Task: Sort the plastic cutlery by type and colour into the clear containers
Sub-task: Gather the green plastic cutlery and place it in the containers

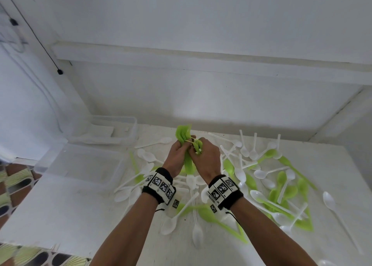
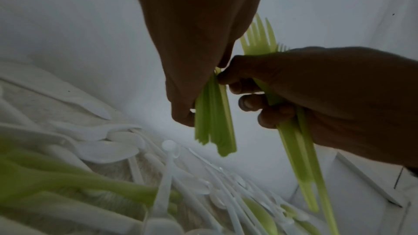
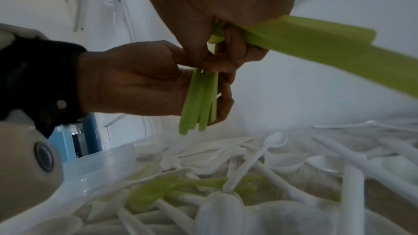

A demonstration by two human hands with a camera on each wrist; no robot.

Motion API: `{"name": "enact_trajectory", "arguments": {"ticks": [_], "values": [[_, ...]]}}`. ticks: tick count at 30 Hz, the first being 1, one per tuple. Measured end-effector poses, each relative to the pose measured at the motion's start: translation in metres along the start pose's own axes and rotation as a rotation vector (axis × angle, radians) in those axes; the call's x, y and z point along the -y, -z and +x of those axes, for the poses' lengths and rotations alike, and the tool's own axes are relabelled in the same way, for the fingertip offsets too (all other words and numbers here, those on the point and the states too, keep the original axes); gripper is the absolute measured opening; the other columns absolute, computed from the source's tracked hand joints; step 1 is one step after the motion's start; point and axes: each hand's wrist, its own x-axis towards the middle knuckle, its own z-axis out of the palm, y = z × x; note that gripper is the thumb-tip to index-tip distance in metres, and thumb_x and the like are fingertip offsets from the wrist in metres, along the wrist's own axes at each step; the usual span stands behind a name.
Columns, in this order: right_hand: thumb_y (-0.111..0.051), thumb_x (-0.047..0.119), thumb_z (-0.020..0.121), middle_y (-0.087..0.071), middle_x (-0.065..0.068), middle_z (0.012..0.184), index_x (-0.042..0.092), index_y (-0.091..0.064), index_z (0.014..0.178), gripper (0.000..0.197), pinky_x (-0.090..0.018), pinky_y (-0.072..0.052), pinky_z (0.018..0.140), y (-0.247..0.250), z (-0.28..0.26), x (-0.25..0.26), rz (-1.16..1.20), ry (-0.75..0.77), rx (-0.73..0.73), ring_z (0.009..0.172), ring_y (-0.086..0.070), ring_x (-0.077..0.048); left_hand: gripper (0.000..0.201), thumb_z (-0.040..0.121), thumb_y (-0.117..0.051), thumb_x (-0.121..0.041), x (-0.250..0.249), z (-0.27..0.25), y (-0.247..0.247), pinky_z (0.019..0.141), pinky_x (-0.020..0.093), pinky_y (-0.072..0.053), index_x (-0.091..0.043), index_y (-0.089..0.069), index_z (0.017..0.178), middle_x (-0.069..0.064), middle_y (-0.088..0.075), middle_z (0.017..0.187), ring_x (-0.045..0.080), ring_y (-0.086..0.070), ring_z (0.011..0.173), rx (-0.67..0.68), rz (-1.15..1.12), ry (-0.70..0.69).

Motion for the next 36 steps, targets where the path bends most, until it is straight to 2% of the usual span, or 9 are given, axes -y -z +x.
{"name": "enact_trajectory", "arguments": {"ticks": [5, 10, 13, 18, 20, 24, 29, 32, 36], "values": [[-0.065, 0.022, 0.094, -0.068, 0.001, 0.087, 0.016, -0.074, 0.101, 0.013, -0.029, -0.05, 0.065, 0.002, -0.003, -0.005, -0.048, 0.08, 0.066, 0.072, -0.063, -0.018, 0.028, 0.106, -0.046, -0.015, -0.005, -0.003, 0.005, 0.089, 0.035, -0.055, -0.002, -0.062, 0.125, 0.014, -0.07, 0.111, 0.022, -0.067, 0.103, 0.049, 0.021, -0.014], [-0.069, 0.031, 0.094, -0.069, -0.002, 0.064, 0.011, -0.073, 0.081, 0.024, -0.018, -0.047, 0.052, 0.015, -0.003, 0.004, 0.301, -0.251, 0.177, 0.052, -0.062, -0.007, 0.023, 0.105, -0.051, -0.016, -0.004, -0.002, 0.006, 0.07, 0.035, -0.059, 0.004, -0.061, 0.11, 0.018, -0.071, 0.103, 0.028, -0.069, 0.089, -0.033, 0.024, -0.001], [-0.071, 0.034, 0.092, -0.063, 0.001, 0.062, 0.013, -0.066, 0.076, 0.026, -0.024, -0.041, 0.047, 0.02, 0.006, 0.005, 0.498, -0.419, 0.191, 0.048, -0.052, -0.013, 0.014, 0.106, -0.047, -0.015, -0.005, -0.003, 0.007, 0.052, 0.031, -0.048, -0.003, -0.054, 0.102, 0.023, -0.069, 0.097, 0.026, -0.062, 0.068, -0.021, -0.006, 0.094], [-0.047, 0.017, 0.099, -0.053, -0.008, 0.077, 0.011, -0.048, 0.098, 0.006, -0.024, -0.031, 0.044, 0.024, 0.021, 0.004, 0.748, -0.719, 0.288, 0.052, -0.046, -0.017, 0.028, 0.097, -0.067, -0.024, -0.003, -0.006, 0.01, 0.039, 0.021, -0.031, -0.014, -0.048, 0.078, 0.002, -0.045, 0.063, 0.01, -0.036, 0.044, -0.119, 0.077, 0.074], [-0.044, 0.015, 0.101, -0.057, -0.01, 0.081, 0.009, -0.048, 0.102, 0.007, -0.025, -0.036, 0.045, 0.024, 0.021, 0.002, 0.748, -0.712, 0.302, 0.056, -0.051, -0.019, 0.03, 0.098, -0.065, -0.027, -0.005, -0.008, 0.011, 0.037, 0.019, -0.028, -0.016, -0.047, 0.076, -0.001, -0.045, 0.06, 0.008, -0.034, 0.042, -0.139, 0.049, 0.078], [-0.063, 0.015, 0.1, -0.06, -0.008, 0.082, 0.004, -0.058, 0.101, 0.012, -0.027, -0.054, 0.056, 0.025, 0.016, 0.0, 0.837, -0.684, 0.284, 0.064, -0.06, -0.018, 0.027, 0.1, -0.062, -0.028, -0.009, -0.01, 0.01, 0.04, 0.022, -0.032, -0.014, -0.048, 0.081, -0.001, -0.049, 0.06, 0.011, -0.038, 0.045, -0.097, 0.098, 0.111], [-0.075, 0.015, 0.091, -0.064, -0.008, 0.075, -0.001, -0.065, 0.102, 0.022, -0.028, -0.059, 0.061, 0.023, 0.012, 0.0, 0.893, -0.67, 0.253, 0.06, -0.063, -0.018, 0.027, 0.096, -0.066, -0.035, -0.005, -0.016, 0.015, 0.056, 0.028, -0.045, -0.01, -0.055, 0.095, 0.005, -0.057, 0.072, 0.018, -0.054, 0.06, 0.025, 0.123, 0.131], [-0.079, 0.021, 0.088, -0.069, -0.011, 0.081, -0.004, -0.069, 0.107, 0.033, -0.031, -0.06, 0.064, 0.021, 0.01, -0.001, 0.837, -0.663, 0.291, 0.066, -0.068, -0.02, 0.028, 0.097, -0.064, -0.034, -0.004, -0.018, 0.015, 0.051, 0.025, -0.043, -0.006, -0.058, 0.102, 0.004, -0.056, 0.077, 0.015, -0.048, 0.057, 0.001, 0.083, 0.135], [-0.079, 0.023, 0.088, -0.068, -0.008, 0.077, 0.003, -0.071, 0.098, 0.023, -0.03, -0.058, 0.062, 0.019, 0.007, -0.001, 0.862, -0.697, 0.305, 0.062, -0.066, -0.019, 0.026, 0.1, -0.06, -0.035, -0.005, -0.017, 0.011, 0.047, 0.023, -0.042, -0.009, -0.057, 0.097, 0.0, -0.05, 0.073, 0.011, -0.044, 0.052, -0.031, 0.011, 0.156]]}}
